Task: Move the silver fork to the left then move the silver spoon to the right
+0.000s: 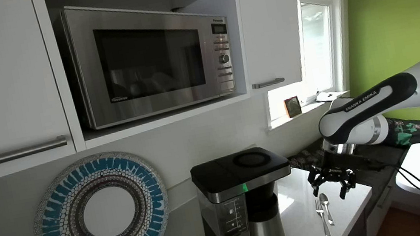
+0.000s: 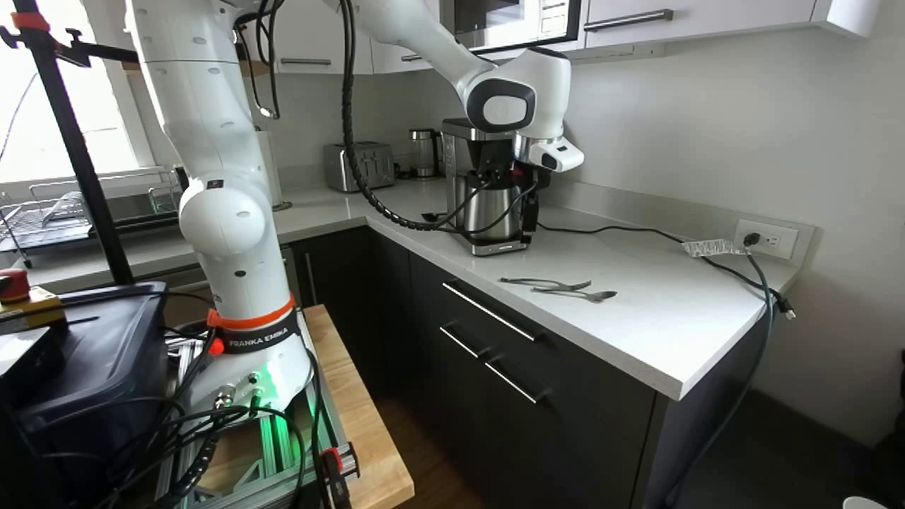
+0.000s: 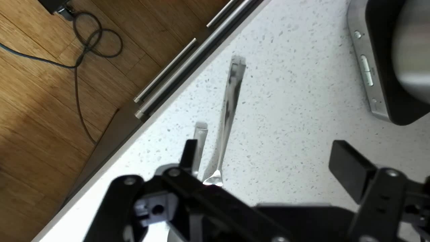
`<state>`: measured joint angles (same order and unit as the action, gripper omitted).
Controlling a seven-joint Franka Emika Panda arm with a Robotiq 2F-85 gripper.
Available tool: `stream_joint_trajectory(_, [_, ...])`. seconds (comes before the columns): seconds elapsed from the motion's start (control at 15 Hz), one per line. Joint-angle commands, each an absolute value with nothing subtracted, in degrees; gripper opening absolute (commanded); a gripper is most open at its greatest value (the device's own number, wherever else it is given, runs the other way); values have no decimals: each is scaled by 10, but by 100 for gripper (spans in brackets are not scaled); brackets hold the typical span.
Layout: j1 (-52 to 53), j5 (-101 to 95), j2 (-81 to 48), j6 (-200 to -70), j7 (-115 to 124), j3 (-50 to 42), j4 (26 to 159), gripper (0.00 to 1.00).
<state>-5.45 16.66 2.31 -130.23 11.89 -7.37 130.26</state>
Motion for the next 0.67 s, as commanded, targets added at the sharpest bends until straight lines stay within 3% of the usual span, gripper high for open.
stream_joint_trajectory(0.0, [-61,197,-21,-1322,103,-74,1285,100])
stream_joint_trajectory(0.6, [-66,220,-101,-1352,99,-68,1261,97])
